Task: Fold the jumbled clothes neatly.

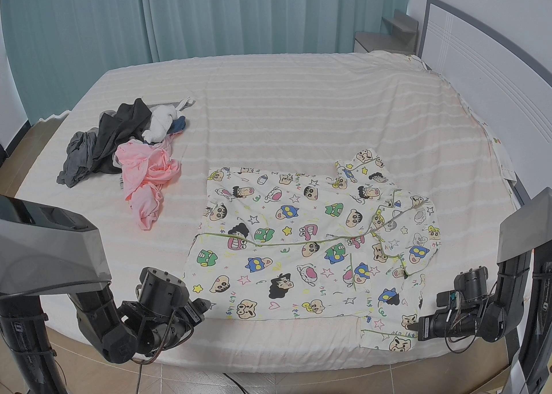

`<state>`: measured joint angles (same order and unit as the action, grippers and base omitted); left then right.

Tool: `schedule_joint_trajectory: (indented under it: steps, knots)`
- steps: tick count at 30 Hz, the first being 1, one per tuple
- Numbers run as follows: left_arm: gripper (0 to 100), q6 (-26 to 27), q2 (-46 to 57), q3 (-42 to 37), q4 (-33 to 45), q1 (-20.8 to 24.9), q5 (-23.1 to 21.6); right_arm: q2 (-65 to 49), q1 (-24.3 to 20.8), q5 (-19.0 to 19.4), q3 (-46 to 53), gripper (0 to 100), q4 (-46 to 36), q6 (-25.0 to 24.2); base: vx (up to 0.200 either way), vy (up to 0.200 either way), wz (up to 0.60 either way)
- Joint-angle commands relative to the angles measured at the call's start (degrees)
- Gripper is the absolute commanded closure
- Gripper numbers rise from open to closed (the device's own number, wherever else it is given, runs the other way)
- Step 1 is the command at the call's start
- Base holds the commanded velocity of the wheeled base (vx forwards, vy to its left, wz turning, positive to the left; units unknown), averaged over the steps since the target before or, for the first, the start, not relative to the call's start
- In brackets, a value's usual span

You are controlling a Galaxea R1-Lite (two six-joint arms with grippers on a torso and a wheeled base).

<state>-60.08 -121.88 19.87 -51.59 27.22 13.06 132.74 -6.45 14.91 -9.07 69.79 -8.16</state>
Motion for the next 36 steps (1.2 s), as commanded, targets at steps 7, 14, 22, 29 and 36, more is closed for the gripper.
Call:
schedule_joint_trajectory:
  steps: [7,14,22,29,36]
  knots:
    - [0,-0.13,-5.03,5.09,0.00,-0.77,0.13,0.85,0.03,0.03,0.37,100,2.89,-0.19,0.000,0.000,0.00]
    - [0,-0.22,-5.47,6.85,0.09,-0.77,0.04,1.20,0.03,0.03,0.37,100,2.89,-0.19,0.000,0.000,0.00]
    - [100,-0.13,-6.88,8.78,0.26,-0.77,-0.05,1.29,0.03,0.12,0.46,100,2.98,-0.37,0.000,0.000,0.00]
    - [100,0.31,-7.41,8.43,0.17,-0.50,0.13,1.82,0.03,0.12,1.25,100,2.98,-0.37,0.000,0.000,0.00]
    - [100,0.31,-7.05,7.90,-0.09,-1.47,0.30,2.43,0.30,0.12,1.69,100,5.18,-0.55,0.000,0.000,0.00]
